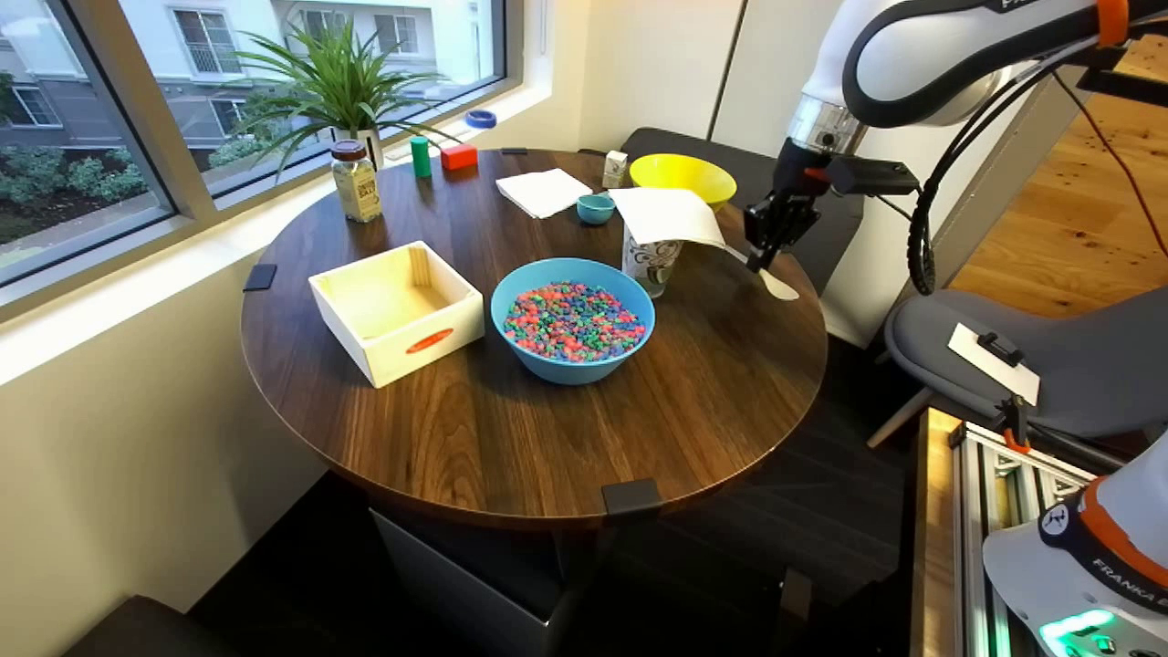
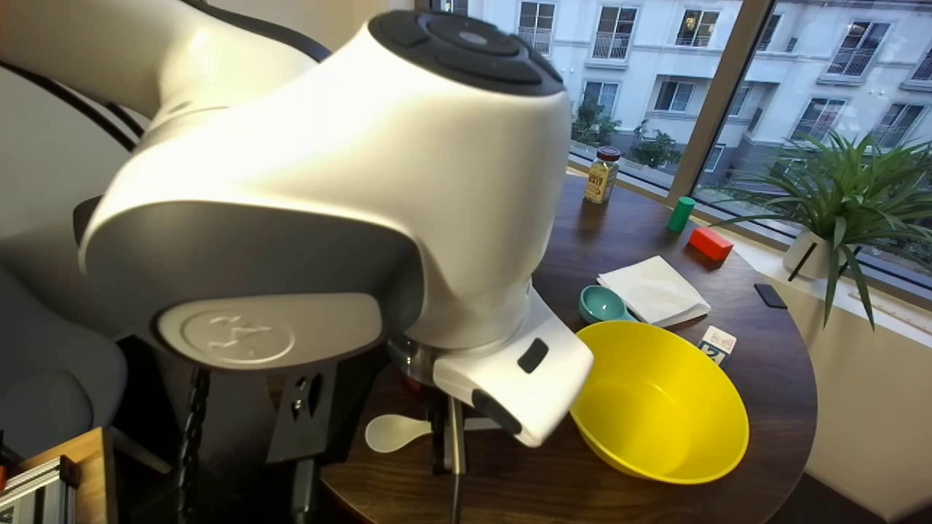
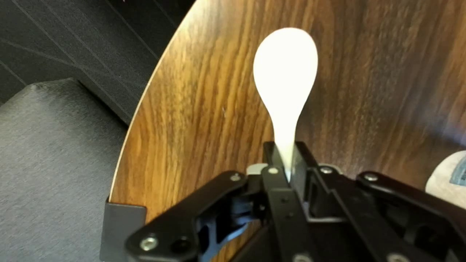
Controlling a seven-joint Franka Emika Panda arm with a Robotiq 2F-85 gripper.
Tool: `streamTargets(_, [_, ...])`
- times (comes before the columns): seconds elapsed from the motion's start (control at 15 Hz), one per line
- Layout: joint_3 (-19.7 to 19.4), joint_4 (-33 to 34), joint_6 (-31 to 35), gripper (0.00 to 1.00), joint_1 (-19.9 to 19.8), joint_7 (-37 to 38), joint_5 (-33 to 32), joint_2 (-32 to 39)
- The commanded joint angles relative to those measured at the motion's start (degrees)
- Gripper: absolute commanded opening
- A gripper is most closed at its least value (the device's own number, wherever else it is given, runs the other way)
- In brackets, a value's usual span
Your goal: Put the paper towels and the spoon on the cup
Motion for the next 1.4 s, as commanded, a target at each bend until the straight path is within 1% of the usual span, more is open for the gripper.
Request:
streamTargets(0.0, [0.3, 0.0, -2.3, 0.04, -0.5, -0.1, -1.8, -4.3])
streamTargets(0.33, [0.7, 1.5, -6.0, 0.04, -0.4, -1.2, -3.3, -9.8])
streamTargets(0.6, [1.3, 5.8, -8.2, 0.04, 0.7, -3.2, -2.4, -11.2])
streamTargets(0.93, [2.6, 12.1, -9.2, 0.04, 2.8, -4.3, -0.5, -9.1])
streamTargets(1.33, [2.6, 15.6, -7.5, 0.04, 5.6, -6.5, 6.4, -3.9])
